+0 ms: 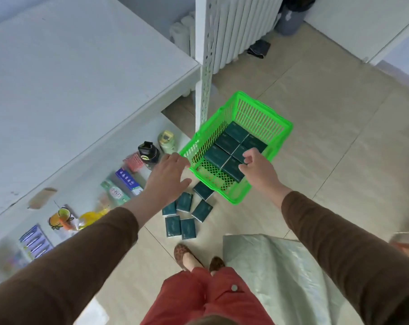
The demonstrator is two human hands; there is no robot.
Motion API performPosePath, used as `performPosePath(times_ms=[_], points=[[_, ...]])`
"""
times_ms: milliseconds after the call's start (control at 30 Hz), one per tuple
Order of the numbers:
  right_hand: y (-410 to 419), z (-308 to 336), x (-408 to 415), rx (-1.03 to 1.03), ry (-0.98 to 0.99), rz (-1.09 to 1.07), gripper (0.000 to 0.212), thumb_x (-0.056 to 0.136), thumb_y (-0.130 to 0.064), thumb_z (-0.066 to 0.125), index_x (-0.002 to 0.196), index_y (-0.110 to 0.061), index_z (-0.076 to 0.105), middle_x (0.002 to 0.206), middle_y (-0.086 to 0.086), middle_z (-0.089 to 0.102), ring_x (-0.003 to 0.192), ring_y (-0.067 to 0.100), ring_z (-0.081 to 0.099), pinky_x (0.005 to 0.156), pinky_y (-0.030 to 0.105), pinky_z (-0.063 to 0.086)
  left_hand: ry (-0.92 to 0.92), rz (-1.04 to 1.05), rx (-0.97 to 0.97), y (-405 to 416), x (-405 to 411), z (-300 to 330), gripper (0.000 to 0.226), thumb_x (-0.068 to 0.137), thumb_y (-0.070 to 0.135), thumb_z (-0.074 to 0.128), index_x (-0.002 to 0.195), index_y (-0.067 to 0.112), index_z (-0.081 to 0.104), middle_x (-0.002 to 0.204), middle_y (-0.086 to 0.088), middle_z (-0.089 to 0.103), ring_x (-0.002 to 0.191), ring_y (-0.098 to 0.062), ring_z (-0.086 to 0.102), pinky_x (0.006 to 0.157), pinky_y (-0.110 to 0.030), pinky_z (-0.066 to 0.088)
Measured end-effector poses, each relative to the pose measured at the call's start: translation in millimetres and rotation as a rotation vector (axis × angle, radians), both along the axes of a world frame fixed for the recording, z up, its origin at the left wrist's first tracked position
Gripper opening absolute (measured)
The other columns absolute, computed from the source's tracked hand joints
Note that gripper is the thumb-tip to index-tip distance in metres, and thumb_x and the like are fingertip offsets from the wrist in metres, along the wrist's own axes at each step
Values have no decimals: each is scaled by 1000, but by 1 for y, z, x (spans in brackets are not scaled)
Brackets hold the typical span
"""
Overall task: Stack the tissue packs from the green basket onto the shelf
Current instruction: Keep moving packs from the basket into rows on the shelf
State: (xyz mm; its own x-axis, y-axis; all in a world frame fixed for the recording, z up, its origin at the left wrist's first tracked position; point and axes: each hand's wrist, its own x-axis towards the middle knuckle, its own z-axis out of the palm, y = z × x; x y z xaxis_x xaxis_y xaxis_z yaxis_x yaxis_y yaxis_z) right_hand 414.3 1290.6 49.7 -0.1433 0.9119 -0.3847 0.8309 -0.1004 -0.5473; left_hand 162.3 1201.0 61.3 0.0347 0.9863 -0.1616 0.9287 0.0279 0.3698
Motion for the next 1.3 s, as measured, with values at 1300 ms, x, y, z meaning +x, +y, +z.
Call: performPosePath(times_ms=[1300], points=[[167,-306,16,-298,-567,250,41,86,-24,64,123,-12,53,130,11,51,125,34,42,96,41,43,578,-265,-316,255,81,-336,38,87,34,64,117,11,63,118,-6,52,114,-26,47,90,-36,45]])
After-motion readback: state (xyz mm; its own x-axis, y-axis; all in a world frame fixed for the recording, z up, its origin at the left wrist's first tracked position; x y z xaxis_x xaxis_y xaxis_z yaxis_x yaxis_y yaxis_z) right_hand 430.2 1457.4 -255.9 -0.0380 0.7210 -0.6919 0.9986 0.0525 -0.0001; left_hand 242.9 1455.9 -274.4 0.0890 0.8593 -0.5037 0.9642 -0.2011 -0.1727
